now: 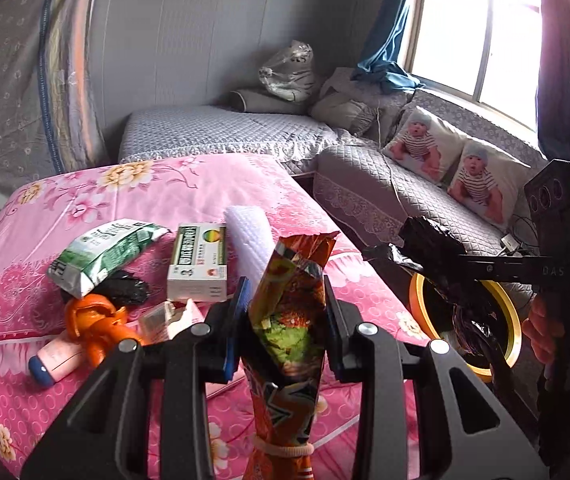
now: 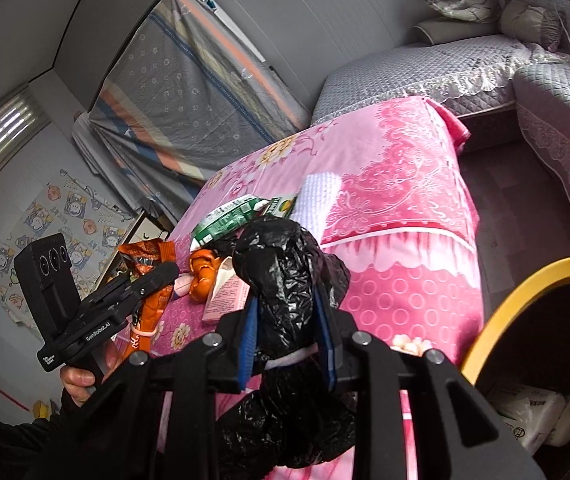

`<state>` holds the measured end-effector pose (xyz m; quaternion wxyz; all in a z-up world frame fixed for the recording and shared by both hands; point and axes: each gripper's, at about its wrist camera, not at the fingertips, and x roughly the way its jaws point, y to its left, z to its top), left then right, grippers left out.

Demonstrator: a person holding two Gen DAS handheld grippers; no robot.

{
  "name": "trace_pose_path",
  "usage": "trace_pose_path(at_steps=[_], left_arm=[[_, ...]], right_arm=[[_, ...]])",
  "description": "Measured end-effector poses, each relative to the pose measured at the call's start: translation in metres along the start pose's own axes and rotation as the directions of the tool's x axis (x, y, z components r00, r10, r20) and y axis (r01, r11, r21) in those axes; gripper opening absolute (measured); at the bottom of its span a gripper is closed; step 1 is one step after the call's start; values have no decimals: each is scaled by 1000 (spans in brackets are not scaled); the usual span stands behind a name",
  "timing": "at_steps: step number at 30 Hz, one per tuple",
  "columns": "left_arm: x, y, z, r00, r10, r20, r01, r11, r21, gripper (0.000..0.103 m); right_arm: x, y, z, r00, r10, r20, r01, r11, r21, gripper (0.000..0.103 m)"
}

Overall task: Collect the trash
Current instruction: 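Carry the black bag and snack wrapper over the bin while opening both tools to release them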

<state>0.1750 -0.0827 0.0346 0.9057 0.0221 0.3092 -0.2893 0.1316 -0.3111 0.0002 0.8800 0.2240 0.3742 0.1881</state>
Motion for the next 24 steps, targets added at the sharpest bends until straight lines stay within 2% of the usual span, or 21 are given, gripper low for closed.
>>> trace_pose_path(at_steps=[6, 9, 13, 18, 21, 24], left_arm=[[26, -46, 8, 997, -67, -25, 69, 995, 67, 32], [40, -70, 12, 994, -104, -44, 108, 988, 106, 32], [61, -101, 14, 985, -152, -80, 162, 977, 140, 32], [86, -137, 12, 974, -195, -116, 214, 959, 186, 32], [104, -155, 11, 963, -224, -151, 251, 949, 190, 32], [123, -173, 5, 954, -234, -188, 270, 943, 193, 32]], right_arm=[[-34, -33, -4, 995, -84, 59, 82, 995, 49, 25], [-51, -51, -9, 983, -158, 91, 151, 986, 75, 25], [-71, -72, -15, 962, -243, 125, 229, 967, 113, 25], [-89, -97, -24, 923, -354, 148, 333, 931, 148, 25], [-96, -109, -31, 887, -434, 157, 410, 897, 164, 25], [-99, -125, -37, 882, -447, 149, 415, 887, 204, 25]])
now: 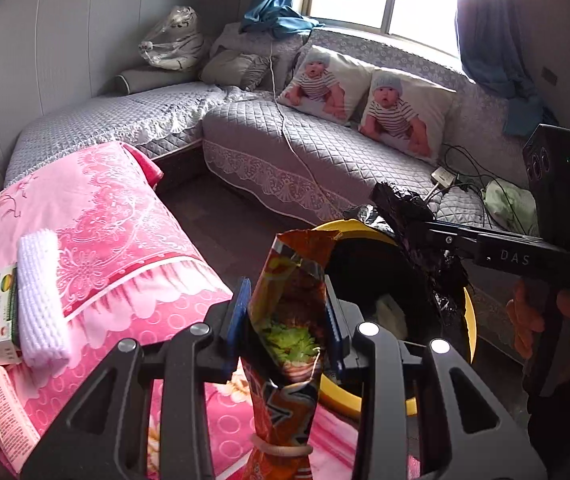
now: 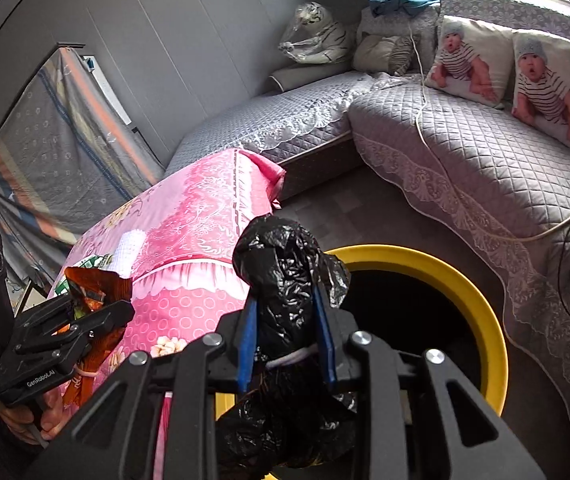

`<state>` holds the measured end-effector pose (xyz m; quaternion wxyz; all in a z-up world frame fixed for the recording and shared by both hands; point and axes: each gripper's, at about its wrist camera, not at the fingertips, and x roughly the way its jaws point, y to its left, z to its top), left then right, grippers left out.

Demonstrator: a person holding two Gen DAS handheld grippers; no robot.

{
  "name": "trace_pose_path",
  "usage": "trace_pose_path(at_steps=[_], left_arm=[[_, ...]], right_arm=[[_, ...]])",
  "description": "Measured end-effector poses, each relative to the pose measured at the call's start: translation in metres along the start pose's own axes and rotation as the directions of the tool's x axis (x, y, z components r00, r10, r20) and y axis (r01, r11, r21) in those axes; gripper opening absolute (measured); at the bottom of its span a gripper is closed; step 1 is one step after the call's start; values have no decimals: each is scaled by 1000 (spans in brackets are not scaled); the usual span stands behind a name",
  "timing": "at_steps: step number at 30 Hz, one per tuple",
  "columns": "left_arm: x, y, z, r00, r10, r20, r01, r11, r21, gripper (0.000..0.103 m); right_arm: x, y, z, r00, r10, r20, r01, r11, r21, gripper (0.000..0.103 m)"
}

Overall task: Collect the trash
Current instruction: 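Carry the black bag and snack wrapper over the bin while opening both tools to release them, then move both tools back over the bed toward the remaining items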

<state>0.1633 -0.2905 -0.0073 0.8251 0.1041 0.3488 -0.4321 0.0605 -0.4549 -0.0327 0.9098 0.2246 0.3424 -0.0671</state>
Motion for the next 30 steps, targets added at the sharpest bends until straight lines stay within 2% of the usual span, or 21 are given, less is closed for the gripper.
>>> trace_pose_path(at_steps=[6, 11, 18, 21, 23, 26, 30], left_arm=[[42, -22, 0, 997, -43, -63, 43, 999, 3, 32], [70, -39, 4, 994, -51, -96, 52, 999, 11, 32], [90, -47, 9, 991, -68, -112, 67, 998, -7, 34], [89, -45, 9, 992, -68, -106, 66, 998, -22, 41], [87, -43, 10, 993, -64, -94, 61, 997, -36, 55], [80, -36, 10, 995, -57, -78, 53, 997, -60, 69], [68, -27, 11, 998, -50, -47, 46, 994, -99, 80]], right_arm=[[5, -29, -9, 999, -47, -9, 48, 998, 49, 25], [9, -50, -15, 995, -93, -23, 94, 991, 92, 25], [10, -67, -19, 992, -120, -42, 124, 983, 132, 25], [7, -70, -19, 991, -127, -39, 131, 979, 154, 27], [4, -73, -18, 989, -142, -34, 146, 975, 168, 39], [-1, -78, -18, 988, -150, -22, 151, 969, 195, 47], [-11, -81, -17, 987, -158, -10, 157, 965, 211, 48]])
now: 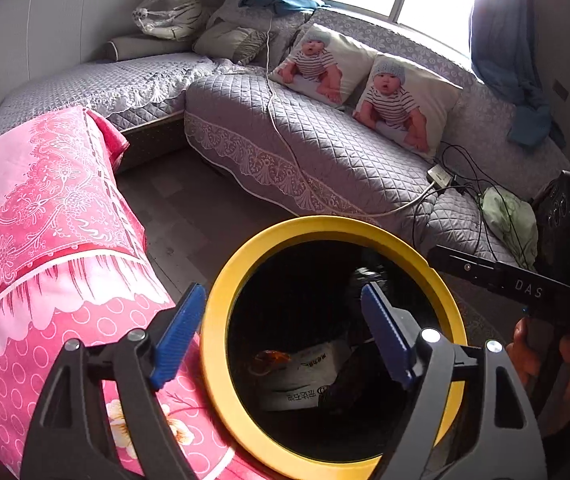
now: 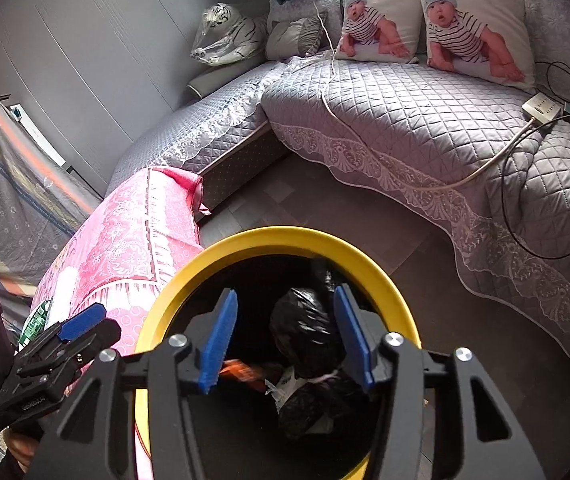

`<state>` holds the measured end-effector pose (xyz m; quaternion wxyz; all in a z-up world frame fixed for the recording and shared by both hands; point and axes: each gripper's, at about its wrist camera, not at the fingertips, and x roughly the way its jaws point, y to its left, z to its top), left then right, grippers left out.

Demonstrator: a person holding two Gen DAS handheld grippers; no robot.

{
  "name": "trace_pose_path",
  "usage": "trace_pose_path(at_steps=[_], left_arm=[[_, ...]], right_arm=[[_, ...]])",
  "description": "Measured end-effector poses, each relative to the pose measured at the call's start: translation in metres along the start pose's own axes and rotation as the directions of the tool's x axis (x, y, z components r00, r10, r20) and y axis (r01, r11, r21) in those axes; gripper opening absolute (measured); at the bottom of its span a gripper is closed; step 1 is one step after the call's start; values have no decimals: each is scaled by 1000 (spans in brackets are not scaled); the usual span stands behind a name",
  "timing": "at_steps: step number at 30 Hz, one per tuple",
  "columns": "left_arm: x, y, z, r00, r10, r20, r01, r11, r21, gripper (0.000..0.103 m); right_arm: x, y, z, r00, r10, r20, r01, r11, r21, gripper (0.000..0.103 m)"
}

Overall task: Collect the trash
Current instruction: 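Move both tools back over the bed toward the remaining items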

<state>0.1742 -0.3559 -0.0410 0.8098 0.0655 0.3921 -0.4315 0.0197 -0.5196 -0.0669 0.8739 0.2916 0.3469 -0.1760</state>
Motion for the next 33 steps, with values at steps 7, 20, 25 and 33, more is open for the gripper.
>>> trace_pose_path(at_steps=[7, 20, 25, 33], left_arm=[[-45, 28, 2, 994, 57, 90, -54, 998, -36, 89], [-182, 148, -42, 939, 288, 188, -273, 957, -103, 92], [-239, 211, -83, 899, 402, 172, -371, 910, -187, 92], [-313, 255, -149, 843, 504, 188, -428, 840, -334, 92]], right_arm=[[-11, 12, -1, 1000, -5, 12, 6, 999, -40, 49], [12, 128, -15, 984, 156, -91, -173, 958, -230, 48], [30, 187, -31, 966, 203, -162, -246, 913, -326, 48], [70, 303, -52, 895, 273, -353, -410, 815, -409, 51]])
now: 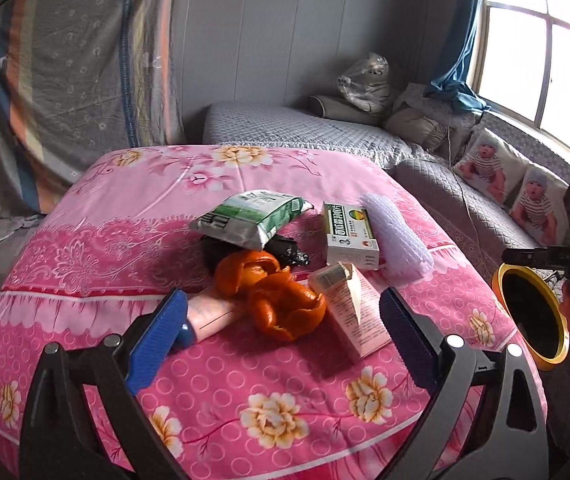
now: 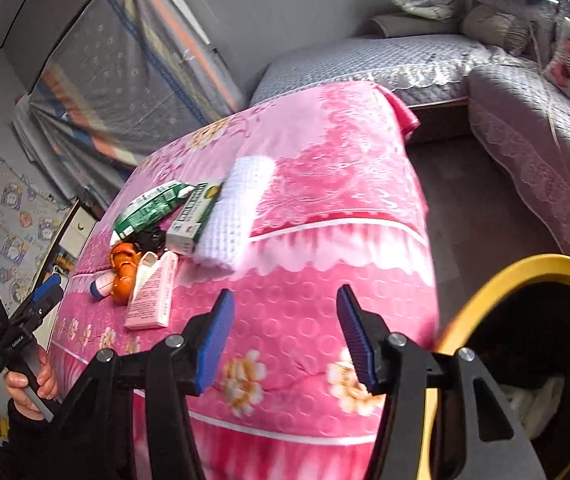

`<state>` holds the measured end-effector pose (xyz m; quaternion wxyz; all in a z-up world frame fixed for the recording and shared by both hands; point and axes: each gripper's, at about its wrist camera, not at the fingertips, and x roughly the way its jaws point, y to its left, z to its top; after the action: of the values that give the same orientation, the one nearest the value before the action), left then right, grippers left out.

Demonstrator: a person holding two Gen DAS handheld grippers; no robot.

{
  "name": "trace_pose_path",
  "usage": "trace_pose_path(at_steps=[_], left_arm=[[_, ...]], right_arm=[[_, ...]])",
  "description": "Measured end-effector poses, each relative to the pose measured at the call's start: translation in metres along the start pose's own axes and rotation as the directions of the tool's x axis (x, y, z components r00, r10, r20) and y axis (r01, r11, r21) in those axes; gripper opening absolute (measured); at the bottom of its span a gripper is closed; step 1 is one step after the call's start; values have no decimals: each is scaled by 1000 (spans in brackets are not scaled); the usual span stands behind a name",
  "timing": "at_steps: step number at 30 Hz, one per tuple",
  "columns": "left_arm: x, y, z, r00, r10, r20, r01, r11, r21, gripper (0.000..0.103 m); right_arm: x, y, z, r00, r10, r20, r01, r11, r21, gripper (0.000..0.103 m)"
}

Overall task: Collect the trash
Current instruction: 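Move both tools back over the bed toward the remaining items, then grasp the white mesh foam sleeve with the right tool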

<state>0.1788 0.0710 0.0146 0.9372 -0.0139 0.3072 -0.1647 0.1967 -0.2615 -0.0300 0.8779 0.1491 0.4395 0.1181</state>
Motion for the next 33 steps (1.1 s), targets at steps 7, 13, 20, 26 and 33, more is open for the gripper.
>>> trace_pose_path(at_steps=[7, 13, 20, 26, 33], left_arm=[[-13, 13, -21, 1000, 8, -4, -8, 1000, -26, 93], [-16, 12, -26, 999, -23, -26, 22, 999, -27, 93], [-13, 3, -26, 999, -26, -42, 25, 1000, -10, 93], [-4, 3, -21, 998, -1, -68, 1, 1000, 5, 93], [22, 2, 25, 993, -11, -115, 24, 993, 112, 94]], right_arm=[[72, 62, 58, 991, -82, -107, 72, 993, -96, 54], [119, 65, 69, 957, -217, -190, 200, 974, -102, 54], [148, 61, 66, 940, -251, -232, 231, 967, -110, 51], [141, 56, 65, 949, -229, -216, 207, 971, -120, 16], [104, 47, 56, 978, -54, -200, 40, 997, -73, 13]])
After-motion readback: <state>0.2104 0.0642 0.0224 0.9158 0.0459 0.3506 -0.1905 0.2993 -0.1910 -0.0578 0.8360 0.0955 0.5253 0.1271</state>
